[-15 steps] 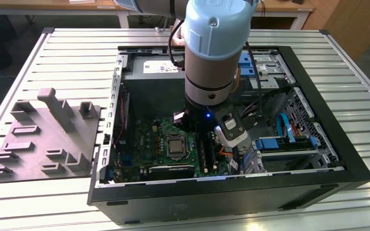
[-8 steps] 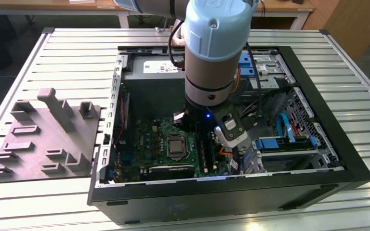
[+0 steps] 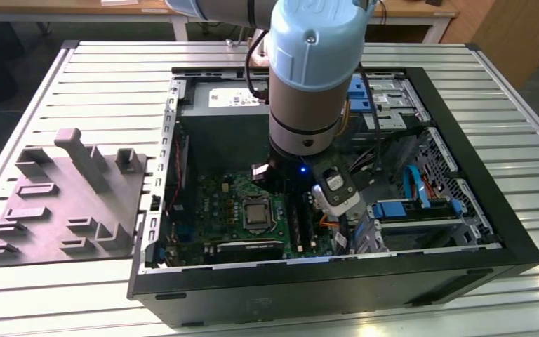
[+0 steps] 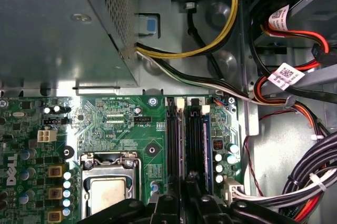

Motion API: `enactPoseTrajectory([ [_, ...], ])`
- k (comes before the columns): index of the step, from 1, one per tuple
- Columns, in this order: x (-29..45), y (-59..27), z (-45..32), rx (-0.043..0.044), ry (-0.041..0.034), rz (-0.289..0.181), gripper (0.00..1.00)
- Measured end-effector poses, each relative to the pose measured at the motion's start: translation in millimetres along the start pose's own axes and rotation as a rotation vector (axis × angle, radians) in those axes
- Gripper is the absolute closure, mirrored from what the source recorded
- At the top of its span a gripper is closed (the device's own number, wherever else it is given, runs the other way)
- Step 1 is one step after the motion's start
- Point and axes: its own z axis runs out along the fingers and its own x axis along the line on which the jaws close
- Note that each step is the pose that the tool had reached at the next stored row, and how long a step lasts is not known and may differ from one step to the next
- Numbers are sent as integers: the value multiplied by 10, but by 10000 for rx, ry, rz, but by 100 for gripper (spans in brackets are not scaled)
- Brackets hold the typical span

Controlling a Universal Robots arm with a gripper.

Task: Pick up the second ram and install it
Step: 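Insert the second ram into the second slot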

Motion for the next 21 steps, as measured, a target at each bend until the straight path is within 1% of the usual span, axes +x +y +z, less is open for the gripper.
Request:
enactPoseTrajectory([
  [1,0,-2,-6,19,5,-1,81],
  [2,1,-4,-16,38,11,-1,81],
  [4,-1,0,-44,36,11,-1,81],
  [6,-4,7,-101,36,11,-1,81],
  [10,-11,23,-241,36,10,-1,81],
  [12,-14,29,-295,36,10,-1,81],
  [19,-22,46,-437,49,9,2,81],
  [20,-23,47,-444,77,6,6,81],
  [21,-24,46,-450,135,5,12,81],
])
